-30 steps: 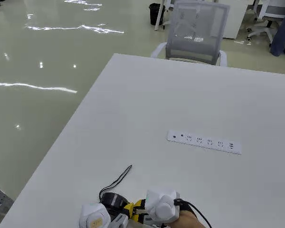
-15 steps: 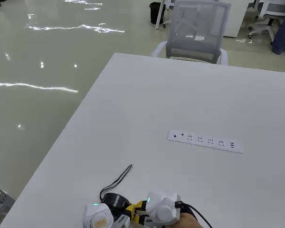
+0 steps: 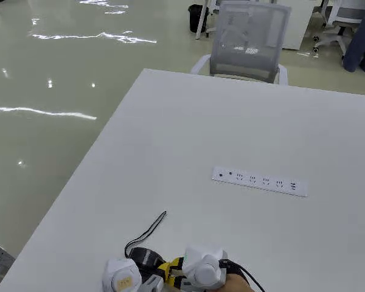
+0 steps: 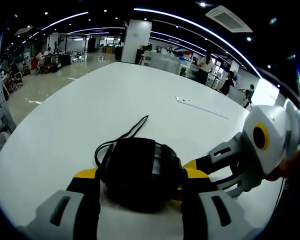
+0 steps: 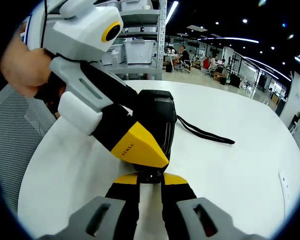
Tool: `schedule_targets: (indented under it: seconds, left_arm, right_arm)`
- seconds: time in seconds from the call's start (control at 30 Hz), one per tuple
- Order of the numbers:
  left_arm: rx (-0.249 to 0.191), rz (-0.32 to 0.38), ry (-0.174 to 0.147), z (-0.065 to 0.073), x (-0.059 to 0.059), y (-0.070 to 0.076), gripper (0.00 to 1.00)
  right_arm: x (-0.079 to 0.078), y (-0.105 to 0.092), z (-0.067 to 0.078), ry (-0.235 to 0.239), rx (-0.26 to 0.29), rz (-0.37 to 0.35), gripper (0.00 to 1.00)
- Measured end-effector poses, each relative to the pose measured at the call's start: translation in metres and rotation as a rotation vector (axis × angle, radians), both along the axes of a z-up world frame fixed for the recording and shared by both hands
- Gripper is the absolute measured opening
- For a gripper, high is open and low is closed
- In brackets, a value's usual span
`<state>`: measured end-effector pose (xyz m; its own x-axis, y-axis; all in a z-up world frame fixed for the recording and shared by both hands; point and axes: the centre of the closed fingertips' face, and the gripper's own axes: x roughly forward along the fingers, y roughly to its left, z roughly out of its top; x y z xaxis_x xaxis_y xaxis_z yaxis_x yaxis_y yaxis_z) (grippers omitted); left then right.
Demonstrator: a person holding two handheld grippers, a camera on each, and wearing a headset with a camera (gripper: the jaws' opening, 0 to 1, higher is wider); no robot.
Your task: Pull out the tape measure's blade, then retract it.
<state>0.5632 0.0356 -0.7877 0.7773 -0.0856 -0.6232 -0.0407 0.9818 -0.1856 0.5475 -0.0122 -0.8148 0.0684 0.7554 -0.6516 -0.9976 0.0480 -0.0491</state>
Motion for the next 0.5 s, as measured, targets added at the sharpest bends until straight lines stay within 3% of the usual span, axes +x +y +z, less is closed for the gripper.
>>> schedule_targets:
  seconds: [0.23, 0.5]
  left_arm:
    - [-0.001, -0.015, 0.004, 0.0013, -0.0015, 0.0001, 0.63]
    - [0.008, -0.021, -0.014, 0.0092, -0.0042, 0.0068, 0.66]
  right_arm:
    - [-0.0005, 0.0014, 0.0008, 0.017, -0.001, -0.021, 0.21]
    - [-0.0003, -0.006, 0.0033, 0.02, -0.002, -0.053, 0.25]
